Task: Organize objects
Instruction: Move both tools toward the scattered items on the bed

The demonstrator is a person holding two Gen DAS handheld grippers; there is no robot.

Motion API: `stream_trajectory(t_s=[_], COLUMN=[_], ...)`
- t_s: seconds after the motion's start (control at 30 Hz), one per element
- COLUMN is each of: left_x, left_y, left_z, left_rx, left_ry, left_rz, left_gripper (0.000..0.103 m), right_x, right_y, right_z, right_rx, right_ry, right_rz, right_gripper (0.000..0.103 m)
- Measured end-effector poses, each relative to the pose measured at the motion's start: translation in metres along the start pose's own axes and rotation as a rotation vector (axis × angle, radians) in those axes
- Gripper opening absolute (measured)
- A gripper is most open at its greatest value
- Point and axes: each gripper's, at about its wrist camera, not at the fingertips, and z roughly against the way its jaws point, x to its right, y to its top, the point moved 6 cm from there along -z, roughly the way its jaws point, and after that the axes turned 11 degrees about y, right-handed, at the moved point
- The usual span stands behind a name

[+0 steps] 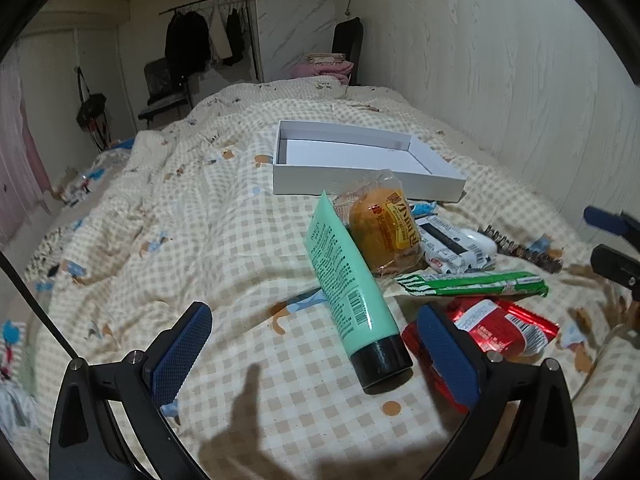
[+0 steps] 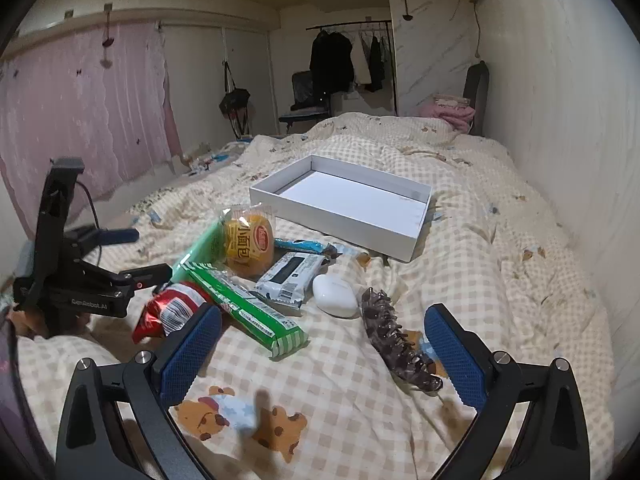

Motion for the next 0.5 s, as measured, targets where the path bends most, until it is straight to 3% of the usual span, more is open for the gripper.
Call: stream_trajectory(t_s=[0.17,0.5], left_x=[0.0022,0.0035], left_y=[0.0005,-0.0041], left_z=[0.0015,-0.0029], left_rx=[0.002,-0.036], left_ry=[-0.022,-0.060], left_rz=[0.006,0.010], left_gripper=[0.092,0.091], right_x=[-0.0035,-0.0014], right_y=[0.0016,-0.0004], right_z=[0.0011,-0.0039], right_rx=[-0.008,-0.037], right_ry=[0.012,-0.009], right_rz=[-0.013,-0.003], right_gripper=[0.102,0.102])
